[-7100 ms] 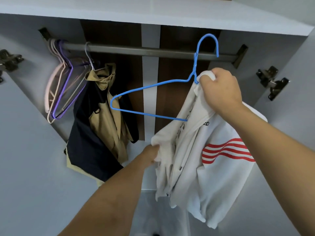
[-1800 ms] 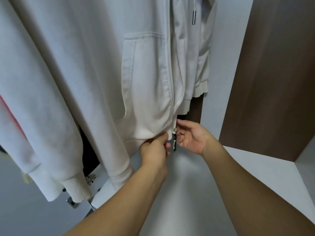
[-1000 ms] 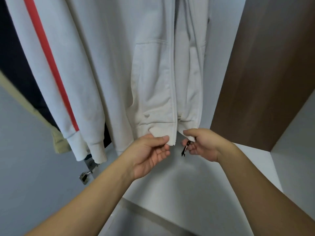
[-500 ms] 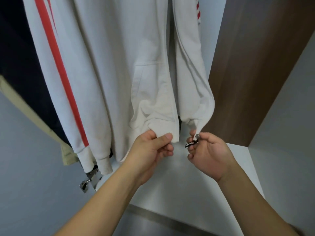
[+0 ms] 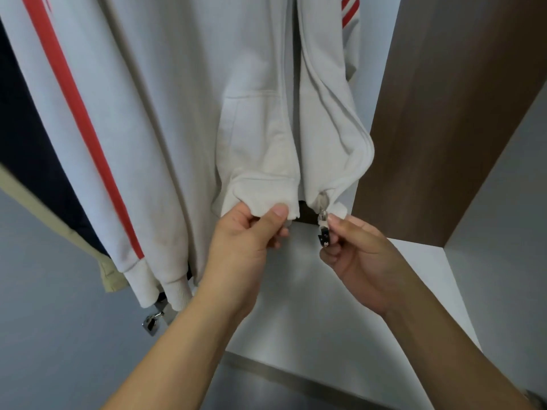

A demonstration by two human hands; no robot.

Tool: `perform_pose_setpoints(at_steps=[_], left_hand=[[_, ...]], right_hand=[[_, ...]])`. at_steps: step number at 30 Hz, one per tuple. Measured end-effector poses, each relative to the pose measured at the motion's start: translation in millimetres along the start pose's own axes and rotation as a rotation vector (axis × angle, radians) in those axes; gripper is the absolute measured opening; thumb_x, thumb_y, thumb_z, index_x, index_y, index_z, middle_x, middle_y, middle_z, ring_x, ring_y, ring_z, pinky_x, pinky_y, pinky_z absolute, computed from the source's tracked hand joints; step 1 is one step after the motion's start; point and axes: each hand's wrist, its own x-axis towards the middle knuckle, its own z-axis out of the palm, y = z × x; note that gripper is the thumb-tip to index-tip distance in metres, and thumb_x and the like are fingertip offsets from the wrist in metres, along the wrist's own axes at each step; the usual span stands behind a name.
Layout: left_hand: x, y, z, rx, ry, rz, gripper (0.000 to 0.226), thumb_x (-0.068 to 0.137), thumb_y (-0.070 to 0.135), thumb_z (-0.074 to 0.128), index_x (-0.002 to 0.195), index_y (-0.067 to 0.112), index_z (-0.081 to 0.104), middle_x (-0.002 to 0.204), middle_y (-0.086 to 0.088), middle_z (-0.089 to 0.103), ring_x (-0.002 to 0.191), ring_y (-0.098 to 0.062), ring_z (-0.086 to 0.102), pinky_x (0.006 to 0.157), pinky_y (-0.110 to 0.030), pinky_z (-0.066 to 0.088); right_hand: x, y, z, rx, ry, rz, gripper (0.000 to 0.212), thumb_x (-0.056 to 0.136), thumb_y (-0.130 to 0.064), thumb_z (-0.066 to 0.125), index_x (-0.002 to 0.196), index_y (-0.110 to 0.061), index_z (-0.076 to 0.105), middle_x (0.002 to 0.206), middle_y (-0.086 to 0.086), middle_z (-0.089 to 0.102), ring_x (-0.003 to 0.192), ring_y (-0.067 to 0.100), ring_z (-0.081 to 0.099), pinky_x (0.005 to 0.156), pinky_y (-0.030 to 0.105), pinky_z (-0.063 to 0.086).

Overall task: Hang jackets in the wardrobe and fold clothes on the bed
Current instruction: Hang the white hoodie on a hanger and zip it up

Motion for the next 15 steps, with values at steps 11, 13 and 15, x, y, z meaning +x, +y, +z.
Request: perform_pose_setpoints(at_steps=[11,13,15], left_hand=[[-2.0,-15.7,15.3,0.179,0.147,0.124,0.021,0.089,0.01,0.067,0.071,0.021,0.067,0.063,-0.003,0.045,0.058,-0.012,0.038,0.053,-0.017,0.037],[-2.3,-19.6,14.4,0.212,0.149,0.118,0.015,0.089,0.013,0.069,0.074,0.015,0.065,0.067,-0.005,0.045,0.06,-0.016,0.036,0.053,-0.021,0.037],[-1.7,-23.1,12.9,0.234,0.165,0.122,0.015,0.088,0.015,0.069,0.077,0.009,0.062,0.067,-0.005,0.045,0.06,-0.015,0.037,0.054,-0.022,0.037]], right_hand=[[5.0,17.2,-0.6,-0.101,-0.022,0.037,0.007,0.075,-0.026,0.069,0.072,-0.022,0.075,0.058,-0.008,0.051,0.053,0.004,0.043,0.069,0.026,0.035],[6.0,19.0,-1.1,-0.108,-0.032,0.042,0.008,0.076,-0.026,0.069,0.074,-0.023,0.076,0.058,-0.009,0.052,0.054,0.004,0.043,0.069,0.026,0.034],[7.0,20.7,-1.0,-0.119,-0.038,0.044,0.009,0.076,-0.026,0.068,0.074,-0.024,0.076,0.059,-0.01,0.053,0.054,0.004,0.042,0.069,0.027,0.033]])
